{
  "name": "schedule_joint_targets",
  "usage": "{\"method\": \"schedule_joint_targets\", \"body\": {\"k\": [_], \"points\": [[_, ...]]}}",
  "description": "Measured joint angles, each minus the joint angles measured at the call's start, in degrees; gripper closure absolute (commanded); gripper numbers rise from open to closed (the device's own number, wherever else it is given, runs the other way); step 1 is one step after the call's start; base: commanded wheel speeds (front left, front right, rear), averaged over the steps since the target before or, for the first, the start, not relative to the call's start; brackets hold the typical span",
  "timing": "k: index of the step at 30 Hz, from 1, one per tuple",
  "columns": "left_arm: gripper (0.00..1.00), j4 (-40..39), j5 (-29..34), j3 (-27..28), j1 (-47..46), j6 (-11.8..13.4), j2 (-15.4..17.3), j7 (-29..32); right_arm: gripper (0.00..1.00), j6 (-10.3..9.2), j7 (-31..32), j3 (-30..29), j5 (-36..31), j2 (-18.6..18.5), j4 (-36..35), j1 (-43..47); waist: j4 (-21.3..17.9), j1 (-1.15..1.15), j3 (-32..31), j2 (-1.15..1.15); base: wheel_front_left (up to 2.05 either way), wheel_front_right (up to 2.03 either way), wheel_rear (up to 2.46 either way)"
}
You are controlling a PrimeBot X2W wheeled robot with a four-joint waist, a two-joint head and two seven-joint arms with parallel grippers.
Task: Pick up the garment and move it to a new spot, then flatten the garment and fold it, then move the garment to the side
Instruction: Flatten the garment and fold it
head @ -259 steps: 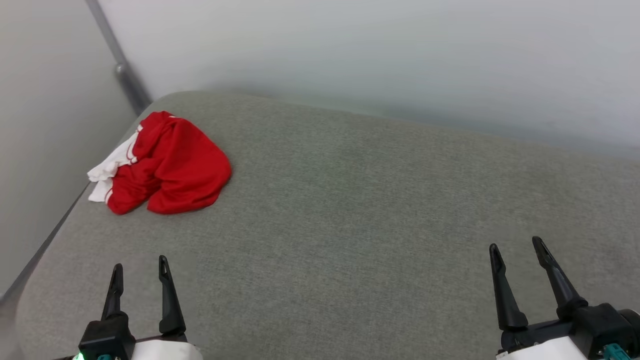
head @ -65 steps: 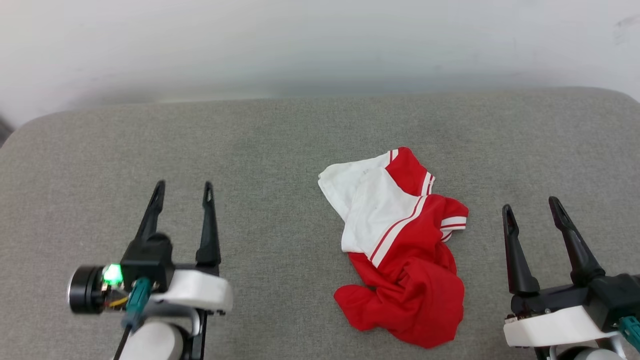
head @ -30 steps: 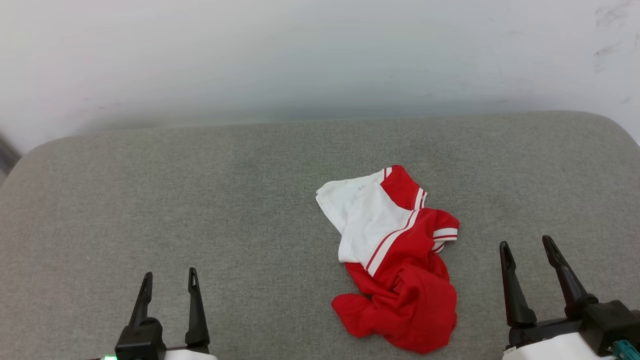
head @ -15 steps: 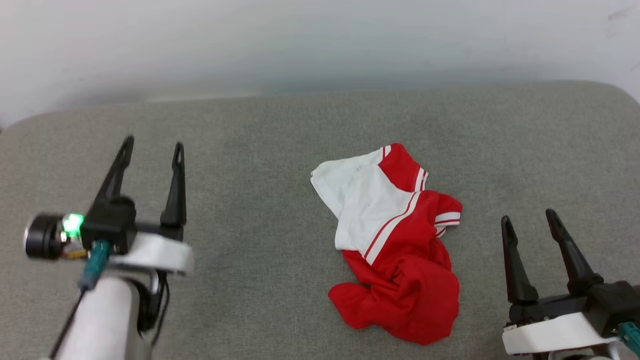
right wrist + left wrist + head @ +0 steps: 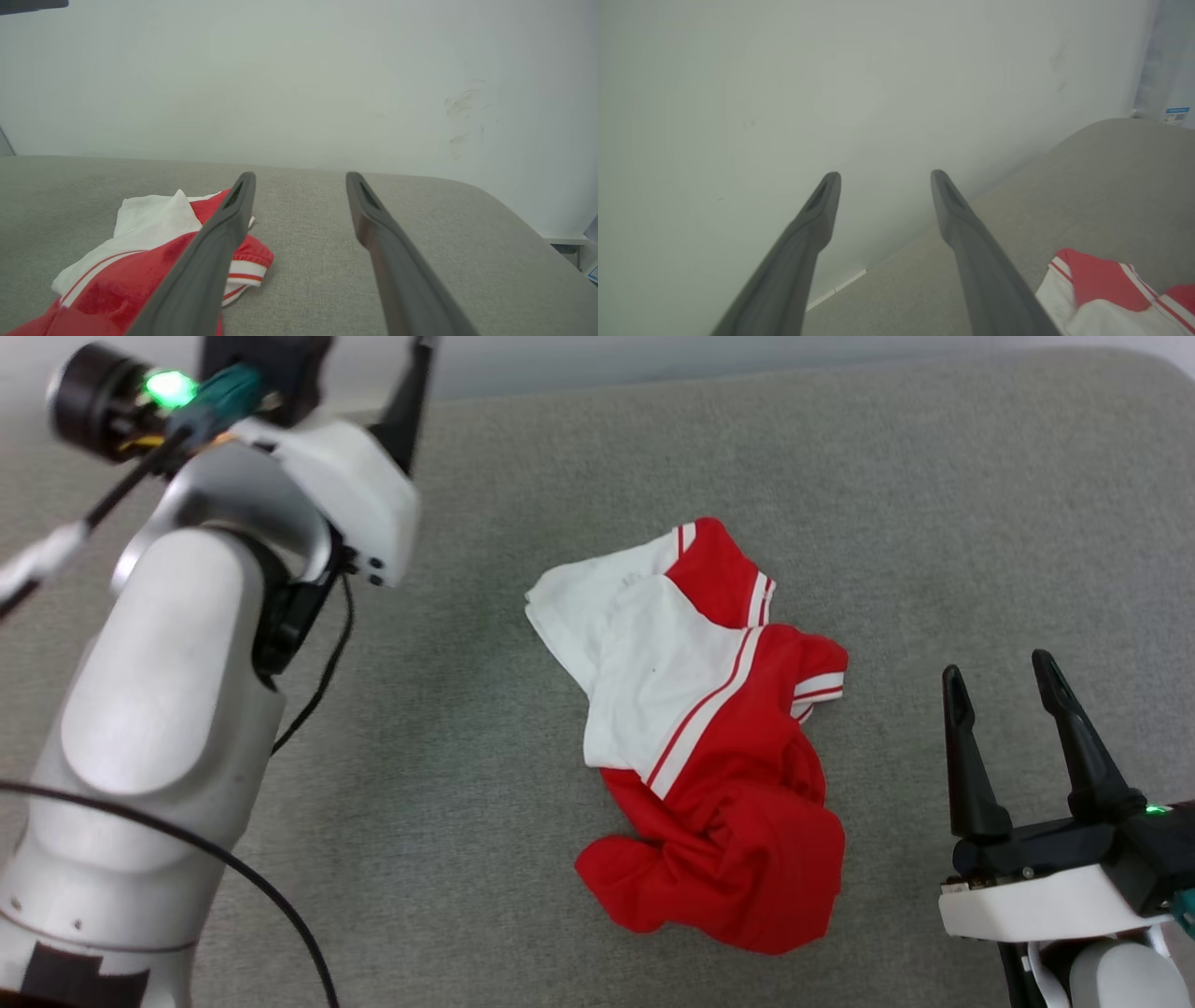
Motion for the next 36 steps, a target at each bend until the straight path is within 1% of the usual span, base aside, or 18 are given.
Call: {"method": "schedule_joint_targets", "body": {"k": [2, 4, 8, 10, 14, 15, 17, 20, 23, 26, 28, 29, 30, 31, 36], "points": [[0.0, 0.71, -4.8, -6.17, -3.31, -0.04, 1.96, 5.69, 0.0, 0.0, 0.01, 0.1, 0.1, 0.01, -0.11, -0.64, -0.73, 0.0, 1.29, 0.0, 0.0, 0.0, 0.0], [0.0, 1.42, -10.48, -12.51, -6.43, -0.05, 4.58, 12.92, 0.0, 0.0, 0.0, 0.14, 0.26, -0.01, -0.26, -1.37, -1.48, 0.0, 2.52, 0.0, 0.0, 0.0, 0.0], [0.0, 1.03, -19.96, -23.35, -13.0, -0.07, 9.39, 23.97, 0.0, 0.0, 0.01, 0.38, 0.38, -0.01, -0.36, -2.84, -3.01, 0.0, 4.95, 0.0, 0.0, 0.0, 0.0], [0.0, 0.81, -24.61, -27.64, -15.64, -0.07, 10.98, 28.56, 0.0, 0.0, 0.0, 0.48, 0.47, -0.01, -0.47, -3.62, -3.76, 0.0, 6.11, 0.0, 0.0, 0.0, 0.0], [0.0, 0.96, -34.96, -33.89, -19.75, -0.07, 12.58, 37.66, 0.0, 0.0, 0.0, 0.87, 0.98, 0.0, -0.8, -4.83, -5.22, 0.0, 8.47, 0.0, 0.0, 0.0, 0.0], [0.0, 1.0, -36.15, -35.64, -20.7, -0.07, 13.19, 39.56, 0.0, 0.0, 0.01, 1.01, 1.05, 0.01, -0.88, -5.24, -5.59, 0.0, 9.05, 0.0, 0.0, 0.0, 0.0], [0.0, 1.14, -36.79, -39.56, -23.18, -0.07, 14.84, 42.51, 0.0, 0.0, 0.01, 1.04, 1.56, 0.0, -1.13, -5.92, -6.31, 0.01, 10.21, 0.0, 0.0, 0.0, 0.0], [0.0, 2.3, -39.87, -43.14, -24.87, -0.07, 15.79, 44.51, 0.0, 0.0, 0.01, 1.05, 2.1, 0.0, -1.41, -6.64, -7.33, 0.01, 11.93, 0.0, 0.0, 0.0, 0.0], [0.0, 3.81, -42.79, -46.03, -25.2, -0.07, 15.93, 45.24, 0.0, 0.0, 0.01, 1.07, 2.47, 0.0, -1.56, -7.02, -8.15, 0.01, 13.55, 0.0, 0.0, 0.0, 0.0], [0.0, 4.5, -43.56, -49.55, -26.53, -0.07, 16.62, 45.95, 0.0, 0.0, 0.01, 1.13, 2.77, 0.0, -1.57, -7.53, -8.77, 0.0, 14.78, 0.0, 0.0, 0.0, 0.0], [0.0, 4.58, -44.23, -50.87, -27.37, -0.07, 16.94, 45.87, 0.0, 0.0, 0.01, 1.11, 2.8, 0.0, -1.57, -7.87, -9.03, 0.0, 15.28, 0.0, 0.0, 0.0, 0.0], [0.05, 4.54, -44.79, -51.37, -27.56, -0.07, 17.09, 45.66, 0.0, 0.0, 0.01, 1.04, 2.8, 0.0, -1.56, -7.92, -9.08, 0.0, 15.4, 0.0, 0.0, 0.0, 0.0], [0.85, 4.5, -45.0, -51.83, -27.8, -0.07, 17.23, 45.15, 0.0, 0.0, 0.0, 0.93, 2.79, 0.0, -1.53, -7.92, -9.02, 0.0, 15.37, 0.0, 0.0, 0.0, 0.0], [1.0, 4.48, -45.13, -52.24, -27.82, -0.07, 17.34, 44.69, 0.0, 0.0, 0.0, 0.82, 2.78, 0.01, -1.46, -7.92, -8.9, 0.0, 15.22, 0.0, 0.0, 0.0, 0.0], [1.0, 4.09, -45.51, -54.11, -27.95, -0.07, 17.4, 40.27, 0.0, 0.0, 0.0, 0.78, 2.04, 0.01, -1.1, -7.81, -7.65, 0.0, 13.39, 0.0, 0.0, 0.0, 0.0]]}}
